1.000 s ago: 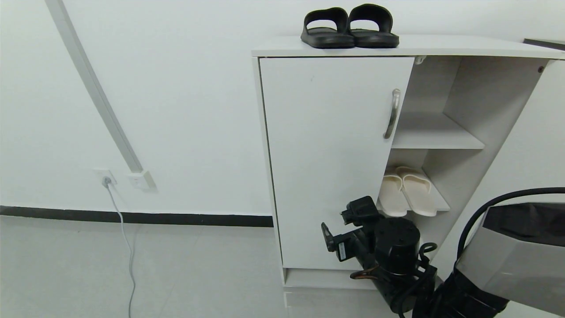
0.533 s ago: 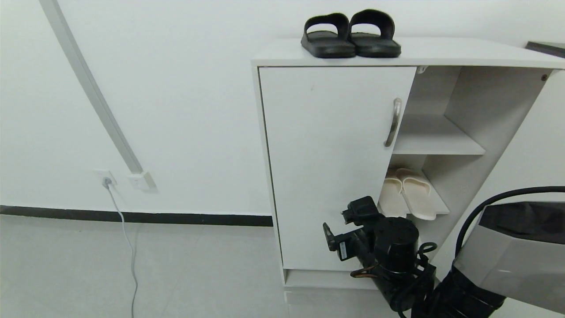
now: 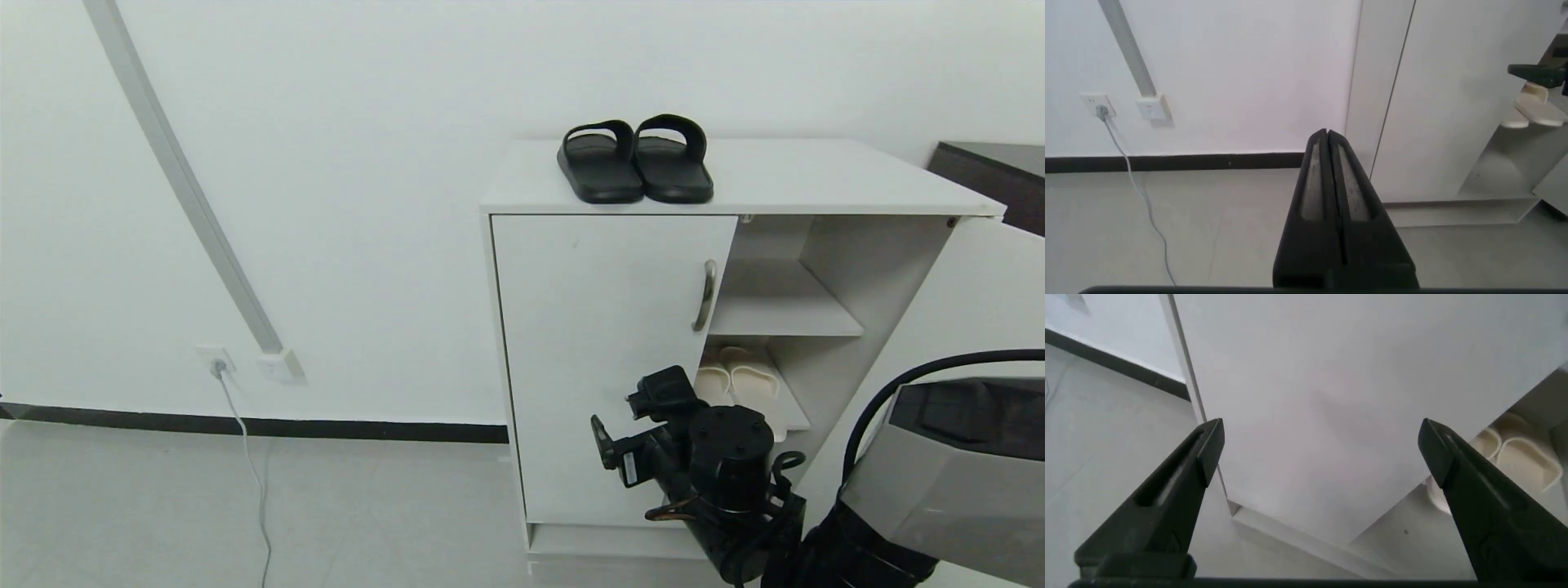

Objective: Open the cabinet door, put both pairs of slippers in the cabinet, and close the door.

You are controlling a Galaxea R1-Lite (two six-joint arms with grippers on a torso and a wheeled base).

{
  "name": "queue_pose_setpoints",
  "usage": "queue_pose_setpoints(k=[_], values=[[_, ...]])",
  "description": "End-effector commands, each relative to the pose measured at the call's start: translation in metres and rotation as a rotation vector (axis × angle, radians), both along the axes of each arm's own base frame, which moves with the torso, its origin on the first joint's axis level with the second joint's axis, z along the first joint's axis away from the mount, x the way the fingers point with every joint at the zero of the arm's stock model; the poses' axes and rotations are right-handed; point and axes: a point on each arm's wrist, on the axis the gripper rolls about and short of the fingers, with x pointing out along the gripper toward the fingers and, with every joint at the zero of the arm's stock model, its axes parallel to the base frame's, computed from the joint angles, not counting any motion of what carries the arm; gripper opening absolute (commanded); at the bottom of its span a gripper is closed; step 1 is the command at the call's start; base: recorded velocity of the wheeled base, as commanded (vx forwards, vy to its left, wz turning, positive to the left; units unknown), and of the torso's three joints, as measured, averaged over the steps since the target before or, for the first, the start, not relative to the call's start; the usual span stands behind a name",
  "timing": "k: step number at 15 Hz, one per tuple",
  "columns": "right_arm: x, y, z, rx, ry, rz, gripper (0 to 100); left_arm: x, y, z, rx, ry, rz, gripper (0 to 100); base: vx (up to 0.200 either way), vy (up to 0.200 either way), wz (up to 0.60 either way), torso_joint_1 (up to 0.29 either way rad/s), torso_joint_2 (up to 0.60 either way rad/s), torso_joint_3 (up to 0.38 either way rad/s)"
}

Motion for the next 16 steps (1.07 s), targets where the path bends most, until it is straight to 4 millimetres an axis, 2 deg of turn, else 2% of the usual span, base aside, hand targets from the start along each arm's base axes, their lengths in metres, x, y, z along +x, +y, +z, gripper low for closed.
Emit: queue_pose_setpoints(k=[1,16], values=[[0.0003,0.0002,-0.0003,-0.001,0.0,0.0,100,0.0,0.0,0.0004,0.0,0.0,0.001,0,0.0,0.0,0.0,0.149,-0.47,-0.334],[0.0,-0.0001,0.0013,0.002,-0.004,-0.002,100,0.0001,0.0,-0.0001,0.0,0.002,-0.001,0,0.0,0.0,0.0,0.197,-0.51,-0.317]])
